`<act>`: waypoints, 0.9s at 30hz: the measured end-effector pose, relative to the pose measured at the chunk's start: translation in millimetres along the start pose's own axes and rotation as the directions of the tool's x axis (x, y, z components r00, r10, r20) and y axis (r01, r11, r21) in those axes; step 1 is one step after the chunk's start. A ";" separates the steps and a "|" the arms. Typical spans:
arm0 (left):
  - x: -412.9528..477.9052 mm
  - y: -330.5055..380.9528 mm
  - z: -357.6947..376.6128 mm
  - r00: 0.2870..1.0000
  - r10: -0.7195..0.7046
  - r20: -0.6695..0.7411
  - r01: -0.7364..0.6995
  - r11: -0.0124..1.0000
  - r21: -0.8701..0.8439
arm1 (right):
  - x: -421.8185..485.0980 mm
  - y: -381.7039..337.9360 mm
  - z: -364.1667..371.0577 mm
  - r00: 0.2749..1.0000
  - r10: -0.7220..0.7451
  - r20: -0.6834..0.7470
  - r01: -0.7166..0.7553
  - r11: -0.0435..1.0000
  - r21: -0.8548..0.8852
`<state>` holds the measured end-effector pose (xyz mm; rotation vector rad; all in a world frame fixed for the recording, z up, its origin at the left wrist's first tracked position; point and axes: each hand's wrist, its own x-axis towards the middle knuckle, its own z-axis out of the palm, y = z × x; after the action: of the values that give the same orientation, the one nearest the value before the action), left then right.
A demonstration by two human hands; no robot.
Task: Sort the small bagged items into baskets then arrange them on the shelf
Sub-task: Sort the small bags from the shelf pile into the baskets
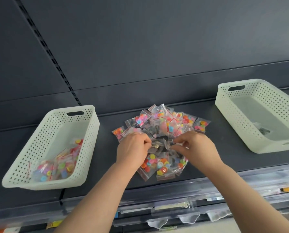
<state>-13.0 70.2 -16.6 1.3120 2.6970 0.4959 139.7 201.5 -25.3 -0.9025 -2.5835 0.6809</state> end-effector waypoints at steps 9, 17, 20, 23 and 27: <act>5.8 10.1 -19.0 0.974 -0.122 -0.192 0.077 0.971 -0.226 | 2.1 3.7 -5.8 0.989 -0.066 -0.129 0.063 0.998 -0.028; 31.5 111.6 -6.9 0.995 0.058 -0.079 -0.080 0.951 -0.299 | -9.9 81.1 -103.2 0.848 0.129 -0.515 -0.195 0.978 -0.076; 44.9 161.5 5.7 0.988 0.145 -0.052 -0.154 0.937 -0.314 | -23.2 120.3 -128.6 0.831 0.253 -0.495 -0.360 0.924 -0.132; 58.7 208.5 16.5 0.975 0.210 -0.067 -0.220 0.905 -0.364 | -32.4 140.9 -138.4 0.847 0.336 -0.412 -0.443 0.875 -0.195; 74.4 255.5 30.1 0.968 0.240 -0.077 -0.250 0.883 -0.396 | -37.9 151.9 -139.8 0.833 0.341 -0.436 -0.437 0.888 -0.140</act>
<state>138.5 282.6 43.8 1.5243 2.2754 1.0385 304.8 327.5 5.4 -1.5044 -2.1501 0.2402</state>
